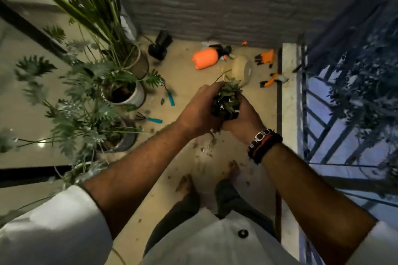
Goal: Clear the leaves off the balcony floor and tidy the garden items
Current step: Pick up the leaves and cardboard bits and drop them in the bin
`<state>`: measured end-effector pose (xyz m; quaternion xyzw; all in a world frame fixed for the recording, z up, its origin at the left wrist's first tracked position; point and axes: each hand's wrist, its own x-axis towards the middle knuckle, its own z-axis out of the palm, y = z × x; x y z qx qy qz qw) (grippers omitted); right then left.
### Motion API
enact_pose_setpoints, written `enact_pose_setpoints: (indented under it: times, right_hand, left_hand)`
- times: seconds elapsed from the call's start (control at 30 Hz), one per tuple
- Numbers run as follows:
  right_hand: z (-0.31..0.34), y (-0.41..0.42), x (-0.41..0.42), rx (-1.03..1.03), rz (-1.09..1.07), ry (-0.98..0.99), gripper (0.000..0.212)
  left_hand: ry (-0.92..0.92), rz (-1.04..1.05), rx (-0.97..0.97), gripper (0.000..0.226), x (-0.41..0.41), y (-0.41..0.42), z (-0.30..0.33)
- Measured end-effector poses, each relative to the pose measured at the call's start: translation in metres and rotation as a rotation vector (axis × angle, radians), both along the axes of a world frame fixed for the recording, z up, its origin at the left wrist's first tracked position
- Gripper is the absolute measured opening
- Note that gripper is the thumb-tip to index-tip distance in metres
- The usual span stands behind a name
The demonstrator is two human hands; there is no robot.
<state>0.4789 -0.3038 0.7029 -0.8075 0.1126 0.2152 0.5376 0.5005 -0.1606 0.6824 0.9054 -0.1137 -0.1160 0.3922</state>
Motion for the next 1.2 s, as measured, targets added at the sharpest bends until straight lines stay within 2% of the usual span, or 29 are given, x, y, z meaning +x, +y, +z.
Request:
enact_pose_setpoints:
  times: [0.17, 0.3, 0.5, 0.73, 0.83, 1.0, 1.2]
  right_hand:
    - [0.028, 0.022, -0.033, 0.025, 0.017, -0.046, 0.082]
    - [0.039, 0.036, -0.054, 0.137, 0.091, -0.063, 0.082]
    - [0.049, 0.051, -0.086, 0.206, 0.372, -0.040, 0.081]
    - [0.056, 0.075, -0.143, 0.194, 0.737, -0.029, 0.071]
    - [0.059, 0.094, -0.181, 0.211, 0.864, -0.013, 0.066]
    - [0.055, 0.133, -0.249, 0.224, 1.042, 0.014, 0.075]
    - [0.051, 0.188, -0.341, 0.244, 1.207, 0.072, 0.071]
  left_hand:
    - [-0.043, 0.027, 0.030, 0.084, -0.036, 0.024, 0.039]
    - [-0.056, 0.140, 0.027, 0.089, -0.074, 0.042, 0.061]
    - [-0.080, 0.377, 0.032, 0.093, -0.149, 0.055, 0.075]
    - [-0.098, 0.709, -0.025, 0.084, -0.257, 0.055, 0.084]
    - [-0.085, 0.851, -0.022, 0.084, -0.309, 0.062, 0.086]
    - [-0.058, 1.052, -0.054, 0.088, -0.395, 0.079, 0.086]
    - [-0.029, 1.262, -0.083, 0.088, -0.502, 0.108, 0.082]
